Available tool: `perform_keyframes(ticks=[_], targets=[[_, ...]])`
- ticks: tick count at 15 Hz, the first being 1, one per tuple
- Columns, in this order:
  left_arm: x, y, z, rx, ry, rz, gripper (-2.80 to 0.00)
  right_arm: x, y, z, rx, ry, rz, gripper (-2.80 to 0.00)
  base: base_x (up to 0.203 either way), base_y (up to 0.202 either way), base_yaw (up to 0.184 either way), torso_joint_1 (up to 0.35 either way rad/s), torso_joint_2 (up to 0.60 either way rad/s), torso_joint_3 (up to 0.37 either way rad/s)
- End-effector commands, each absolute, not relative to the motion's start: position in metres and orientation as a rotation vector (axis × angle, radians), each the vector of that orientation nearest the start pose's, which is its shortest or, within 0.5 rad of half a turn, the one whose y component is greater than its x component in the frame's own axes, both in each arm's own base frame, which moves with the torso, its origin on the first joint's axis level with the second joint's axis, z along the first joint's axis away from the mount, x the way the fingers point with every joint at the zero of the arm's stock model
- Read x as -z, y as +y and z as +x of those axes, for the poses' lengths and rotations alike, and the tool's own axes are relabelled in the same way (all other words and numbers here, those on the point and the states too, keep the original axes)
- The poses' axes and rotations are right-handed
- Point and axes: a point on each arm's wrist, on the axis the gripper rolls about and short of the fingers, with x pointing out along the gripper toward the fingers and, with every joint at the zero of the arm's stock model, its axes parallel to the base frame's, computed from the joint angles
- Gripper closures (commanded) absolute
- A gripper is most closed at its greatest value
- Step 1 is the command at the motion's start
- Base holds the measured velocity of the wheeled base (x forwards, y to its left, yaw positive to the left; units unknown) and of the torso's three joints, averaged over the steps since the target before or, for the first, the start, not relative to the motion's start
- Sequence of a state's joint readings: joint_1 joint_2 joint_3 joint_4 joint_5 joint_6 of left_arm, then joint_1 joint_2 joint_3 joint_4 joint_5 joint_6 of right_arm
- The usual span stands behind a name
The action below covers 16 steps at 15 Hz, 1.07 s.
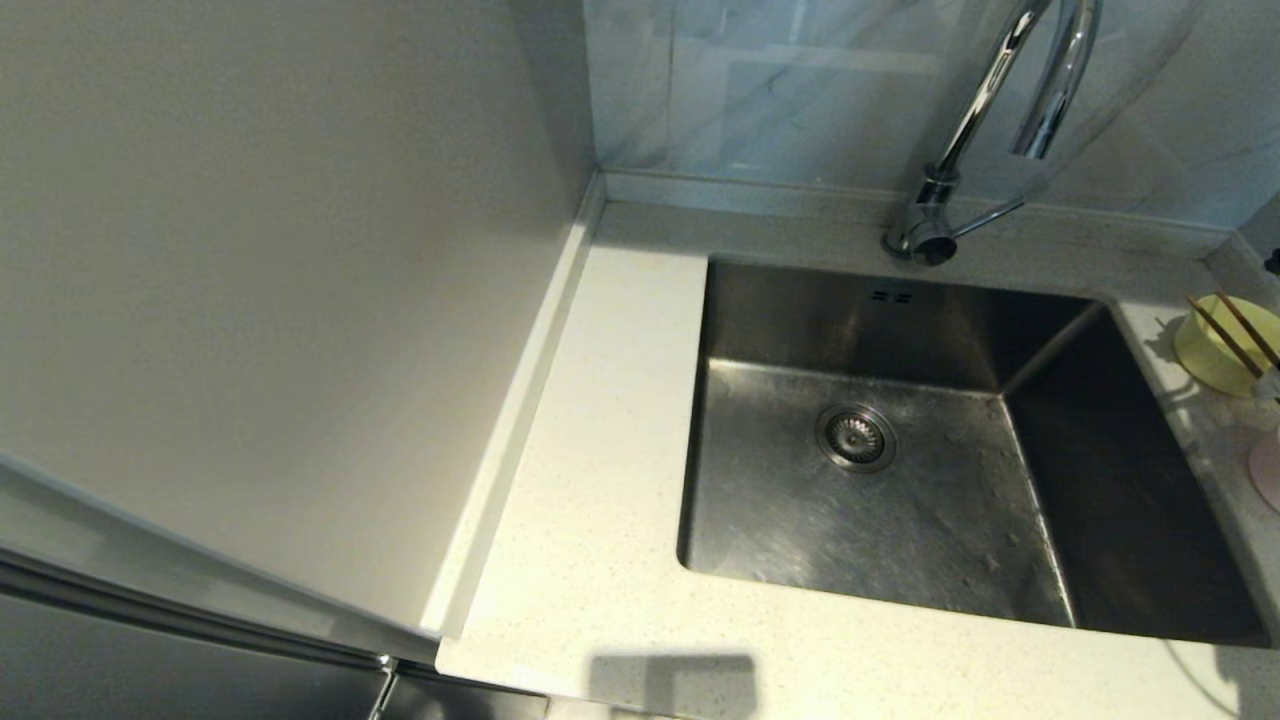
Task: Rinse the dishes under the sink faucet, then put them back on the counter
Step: Put the chopsticks back to the table from the sink
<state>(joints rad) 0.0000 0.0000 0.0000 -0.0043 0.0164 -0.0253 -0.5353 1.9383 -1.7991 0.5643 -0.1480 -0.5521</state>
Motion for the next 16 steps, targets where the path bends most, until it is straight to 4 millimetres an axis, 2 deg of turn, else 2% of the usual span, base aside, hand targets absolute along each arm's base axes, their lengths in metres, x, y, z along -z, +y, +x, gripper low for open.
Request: perform_keyframes(ticks=[1,6,10,11,16], targets=[[-0.076,0.000,-0.023,-0.017,-0.008,-0.026,0.00,-0.266,-0.190,0.314,0.440,0.860,-0.374,-2.80,0.000,0.000,0.000,0.000,0.00,0.000],[-0.076,0.000,-0.023,-0.017,-0.008,-0.026,0.00,-0.272,-0.185,0.307,0.431,0.841,-0.364,-2.80,0.000,0.000,0.000,0.000,0.00,0.000],[-0.076,0.000,-0.023,-0.017,-0.008,-0.026,0.00,-0.292,-0.168,0.282,0.329,0.738,-0.295,-2.80,0.000,0.000,0.000,0.000,0.00,0.000],[-0.076,0.000,-0.023,-0.017,-0.008,-0.026,0.00,-0.299,-0.162,0.274,0.315,0.704,-0.272,0.00,0.000,0.000,0.000,0.000,0.00,0.000],[-0.076,0.000,-0.023,-0.017,-0.008,-0.026,0.00,-0.330,-0.138,0.236,0.332,0.599,-0.264,0.00,0.000,0.000,0.000,0.000,0.00,0.000]])
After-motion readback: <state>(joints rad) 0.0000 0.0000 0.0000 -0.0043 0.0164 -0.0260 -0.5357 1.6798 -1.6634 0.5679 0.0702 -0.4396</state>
